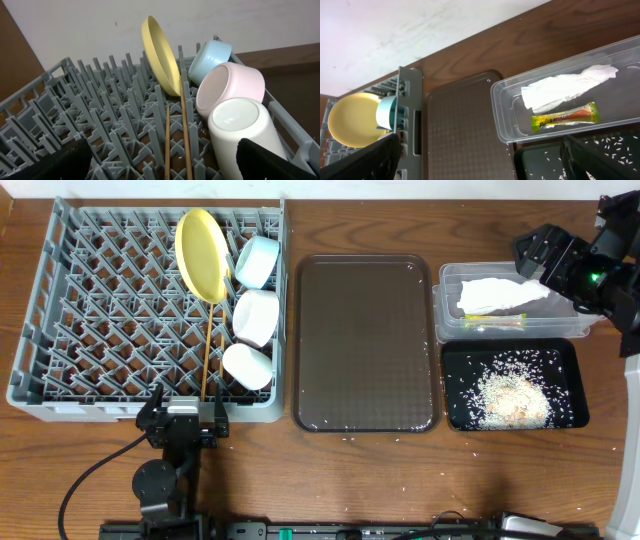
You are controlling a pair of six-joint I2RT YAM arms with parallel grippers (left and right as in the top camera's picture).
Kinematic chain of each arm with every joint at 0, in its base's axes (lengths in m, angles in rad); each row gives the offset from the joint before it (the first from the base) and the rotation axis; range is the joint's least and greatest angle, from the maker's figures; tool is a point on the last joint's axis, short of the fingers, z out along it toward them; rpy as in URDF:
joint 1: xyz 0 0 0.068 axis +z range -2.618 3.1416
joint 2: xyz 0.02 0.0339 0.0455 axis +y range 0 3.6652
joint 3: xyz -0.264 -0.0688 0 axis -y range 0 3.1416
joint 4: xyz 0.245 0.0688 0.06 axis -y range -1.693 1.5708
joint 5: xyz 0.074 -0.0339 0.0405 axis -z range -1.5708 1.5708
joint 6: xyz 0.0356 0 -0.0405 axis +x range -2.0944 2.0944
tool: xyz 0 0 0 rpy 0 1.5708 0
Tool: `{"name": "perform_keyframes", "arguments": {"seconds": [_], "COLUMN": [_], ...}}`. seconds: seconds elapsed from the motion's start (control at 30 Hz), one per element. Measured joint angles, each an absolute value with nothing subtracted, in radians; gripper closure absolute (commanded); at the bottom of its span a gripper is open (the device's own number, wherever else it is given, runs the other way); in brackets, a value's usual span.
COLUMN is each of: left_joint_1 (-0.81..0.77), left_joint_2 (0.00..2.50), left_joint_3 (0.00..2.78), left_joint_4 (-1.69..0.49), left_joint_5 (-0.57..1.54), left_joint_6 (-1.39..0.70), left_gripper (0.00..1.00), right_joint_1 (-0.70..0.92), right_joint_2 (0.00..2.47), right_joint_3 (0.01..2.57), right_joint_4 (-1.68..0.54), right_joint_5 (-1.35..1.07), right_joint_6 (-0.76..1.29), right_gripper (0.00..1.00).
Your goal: Sort waste into correct bins and load items into the dishwasher
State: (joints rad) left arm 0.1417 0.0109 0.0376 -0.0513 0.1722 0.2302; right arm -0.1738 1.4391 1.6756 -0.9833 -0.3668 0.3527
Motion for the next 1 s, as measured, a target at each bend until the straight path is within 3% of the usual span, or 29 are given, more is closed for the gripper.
{"name": "perform_keyframes", "arguments": {"seconds": [0.83,1.0], "left_joint_1": [0.142,0.142], "left_joint_2": [0.011,0.011], "left_joint_3": [0.038,0.038], "left_joint_4": [-0.051,-0.051], "left_joint_5": [0.169,0.169], "left_joint_6": [0.234,0.235], "left_gripper": [0.07,0.07], "right_joint_1": [-0.174,-0.174], "right_joint_2": [1.439,1.439], "right_joint_3": [1.676,1.676], "right_joint_4": [-0.995,-1.010], "right_joint_5": [-0.366,-0.353], "right_joint_6": [0.352,0.257], "right_gripper": [0.01,0.01]}}
